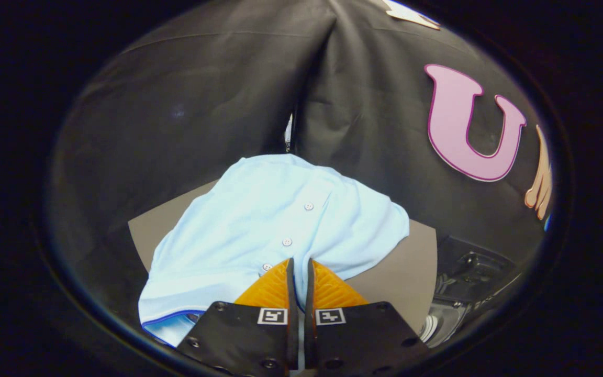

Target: Put the clothes into the washing machine and then close the washing machine lid.

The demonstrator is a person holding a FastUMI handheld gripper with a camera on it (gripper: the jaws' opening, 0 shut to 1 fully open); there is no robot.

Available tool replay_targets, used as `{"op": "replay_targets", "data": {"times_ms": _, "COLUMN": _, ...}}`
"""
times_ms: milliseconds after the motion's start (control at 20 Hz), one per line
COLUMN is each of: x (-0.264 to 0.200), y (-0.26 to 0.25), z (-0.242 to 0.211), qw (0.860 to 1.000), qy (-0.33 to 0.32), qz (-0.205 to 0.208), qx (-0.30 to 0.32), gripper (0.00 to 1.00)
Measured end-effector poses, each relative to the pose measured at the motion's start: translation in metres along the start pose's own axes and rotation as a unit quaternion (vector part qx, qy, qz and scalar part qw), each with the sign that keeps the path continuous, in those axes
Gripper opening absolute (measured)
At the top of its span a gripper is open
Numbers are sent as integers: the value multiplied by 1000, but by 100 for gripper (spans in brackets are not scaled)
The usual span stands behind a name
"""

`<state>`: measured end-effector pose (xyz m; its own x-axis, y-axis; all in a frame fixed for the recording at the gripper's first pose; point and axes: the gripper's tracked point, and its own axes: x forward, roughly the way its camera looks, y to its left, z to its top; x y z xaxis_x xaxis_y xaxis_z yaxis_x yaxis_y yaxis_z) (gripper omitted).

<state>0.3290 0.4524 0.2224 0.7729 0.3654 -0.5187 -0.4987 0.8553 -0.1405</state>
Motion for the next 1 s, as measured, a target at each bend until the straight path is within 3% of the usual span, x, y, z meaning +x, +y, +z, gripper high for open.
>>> {"op": "replay_targets", "data": {"times_ms": 500, "x": -3, "y": -5, "z": 12, "qw": 999, "qy": -31, "qz": -17, "qx": 21, "gripper": 5}}
{"op": "replay_targets", "data": {"times_ms": 1000, "x": -13, "y": -10, "z": 28, "qw": 995, "qy": -53, "qz": -78, "qx": 18, "gripper": 5}}
